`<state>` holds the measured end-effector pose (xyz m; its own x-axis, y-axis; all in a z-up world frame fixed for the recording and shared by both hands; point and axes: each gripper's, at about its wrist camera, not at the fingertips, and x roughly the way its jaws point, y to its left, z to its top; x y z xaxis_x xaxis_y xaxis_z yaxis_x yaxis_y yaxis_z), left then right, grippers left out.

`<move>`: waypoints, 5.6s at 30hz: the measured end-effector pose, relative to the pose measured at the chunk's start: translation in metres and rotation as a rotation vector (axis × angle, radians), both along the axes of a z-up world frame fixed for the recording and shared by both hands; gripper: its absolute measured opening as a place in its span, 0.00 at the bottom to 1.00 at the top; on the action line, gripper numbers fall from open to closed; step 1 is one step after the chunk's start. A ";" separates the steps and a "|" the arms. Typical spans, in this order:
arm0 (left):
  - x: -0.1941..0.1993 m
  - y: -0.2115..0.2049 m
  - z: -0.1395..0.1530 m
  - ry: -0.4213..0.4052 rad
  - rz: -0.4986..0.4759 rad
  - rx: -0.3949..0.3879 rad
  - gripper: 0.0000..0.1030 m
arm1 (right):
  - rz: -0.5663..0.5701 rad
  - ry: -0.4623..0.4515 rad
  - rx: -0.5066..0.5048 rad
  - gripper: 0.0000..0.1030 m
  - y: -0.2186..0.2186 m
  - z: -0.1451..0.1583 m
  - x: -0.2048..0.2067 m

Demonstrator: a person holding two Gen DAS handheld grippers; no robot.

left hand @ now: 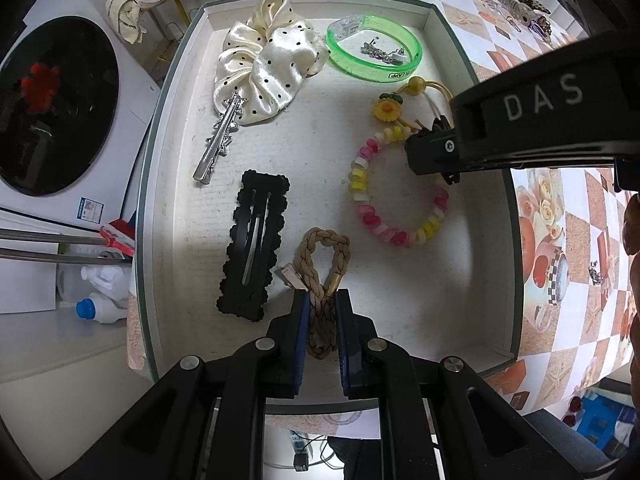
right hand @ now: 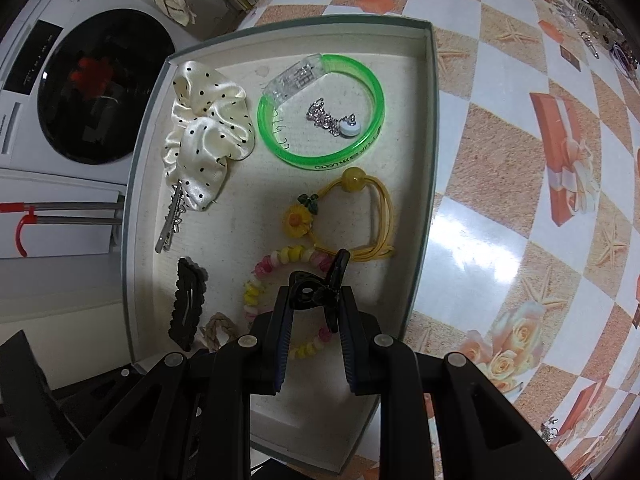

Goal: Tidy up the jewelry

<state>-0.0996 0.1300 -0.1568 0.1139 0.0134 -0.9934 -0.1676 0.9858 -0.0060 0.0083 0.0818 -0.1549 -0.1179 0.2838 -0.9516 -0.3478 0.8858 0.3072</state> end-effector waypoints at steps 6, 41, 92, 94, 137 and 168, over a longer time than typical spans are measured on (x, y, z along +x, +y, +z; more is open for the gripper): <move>0.000 -0.002 0.001 0.003 -0.001 0.011 0.18 | 0.002 -0.007 -0.001 0.24 0.008 0.001 -0.006; 0.013 0.002 0.038 -0.048 0.026 0.069 1.00 | -0.118 -0.025 0.062 0.50 -0.058 0.050 0.010; 0.001 0.031 0.157 -0.129 0.138 0.112 1.00 | 0.099 -0.332 -0.125 0.81 -0.031 0.172 -0.023; 0.001 0.031 0.156 -0.128 0.135 0.113 1.00 | 0.111 -0.343 -0.130 0.81 -0.029 0.174 -0.025; 0.000 0.027 0.159 -0.131 0.134 0.126 1.00 | 0.129 -0.353 -0.130 0.81 -0.027 0.176 -0.029; -0.002 0.030 0.159 -0.130 0.135 0.132 1.00 | 0.128 -0.353 -0.128 0.81 -0.027 0.176 -0.031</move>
<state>-0.1012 0.1604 0.0026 0.2288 0.1665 -0.9591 -0.3045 0.9481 0.0919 -0.0229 0.0543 0.0214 0.1962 0.1640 -0.9668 -0.5226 0.8517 0.0384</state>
